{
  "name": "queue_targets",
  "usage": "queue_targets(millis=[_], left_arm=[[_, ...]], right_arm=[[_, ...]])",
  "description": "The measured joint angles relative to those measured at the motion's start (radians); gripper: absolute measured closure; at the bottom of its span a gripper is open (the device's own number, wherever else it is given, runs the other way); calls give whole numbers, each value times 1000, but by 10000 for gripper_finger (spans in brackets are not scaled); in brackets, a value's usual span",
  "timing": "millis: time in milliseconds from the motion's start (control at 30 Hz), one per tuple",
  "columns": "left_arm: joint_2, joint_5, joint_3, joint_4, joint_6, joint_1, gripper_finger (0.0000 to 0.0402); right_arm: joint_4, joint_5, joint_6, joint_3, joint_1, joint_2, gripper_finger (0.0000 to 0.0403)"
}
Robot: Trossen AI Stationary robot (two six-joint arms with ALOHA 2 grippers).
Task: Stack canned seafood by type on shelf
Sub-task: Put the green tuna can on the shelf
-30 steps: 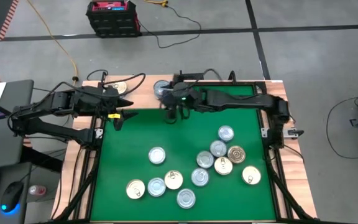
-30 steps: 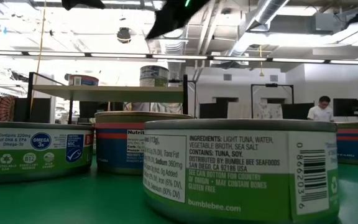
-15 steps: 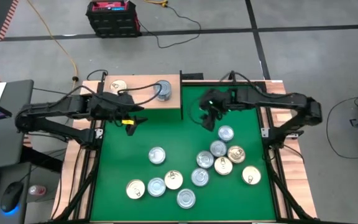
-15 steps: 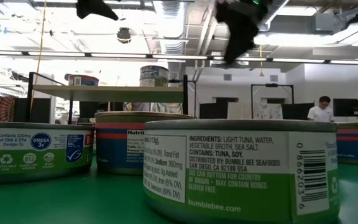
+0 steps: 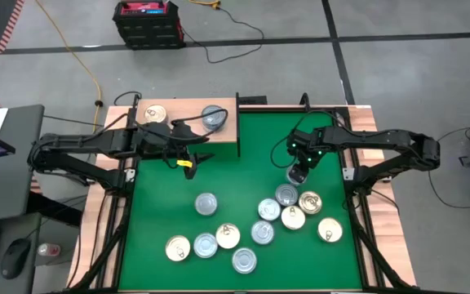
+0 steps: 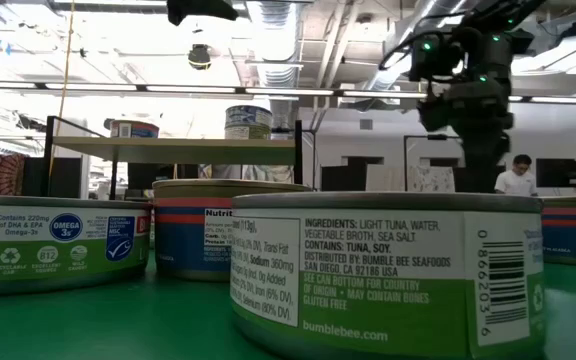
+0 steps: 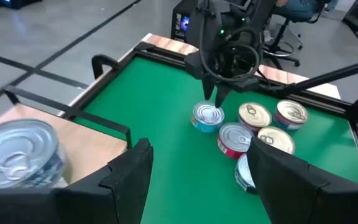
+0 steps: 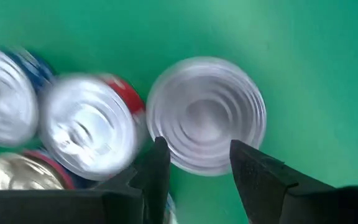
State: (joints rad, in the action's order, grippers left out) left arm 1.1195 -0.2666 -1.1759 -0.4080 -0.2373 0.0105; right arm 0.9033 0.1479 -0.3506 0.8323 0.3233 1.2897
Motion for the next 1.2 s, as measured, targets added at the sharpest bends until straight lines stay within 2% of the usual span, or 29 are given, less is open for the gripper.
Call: queue_targets(millis=[233,367,533,600,667,733,800,967,1200], left_arm=[[138,149,0,32,-32,0,152],[246,214,0,111,-54,0,152],[347,236,0,183,-82,-11,152],[380,236,0,183,-74,-21,152],[414,239,0,181,-73,-34,152],[443,260,0,179,-72,-47,152],[460,275,0,172,-88,-58,152],[466,296,0,86,-181,-99,152],[435,206,-1,-216,-271,-221,152]], right_arm=[[76,-31,91,-24,-1,-20,200],[99,-134,52,-24,28,-34,196],[107,-252,-21,-24,74,-34,207],[70,-205,22,-24,72,-34,213],[20,-91,81,-24,52,-34,217],[-25,8,113,-24,12,-34,220],[-73,51,121,-24,-40,-34,221],[-192,76,120,-24,-170,-27,222],[-378,53,118,-24,-309,-25,222]])
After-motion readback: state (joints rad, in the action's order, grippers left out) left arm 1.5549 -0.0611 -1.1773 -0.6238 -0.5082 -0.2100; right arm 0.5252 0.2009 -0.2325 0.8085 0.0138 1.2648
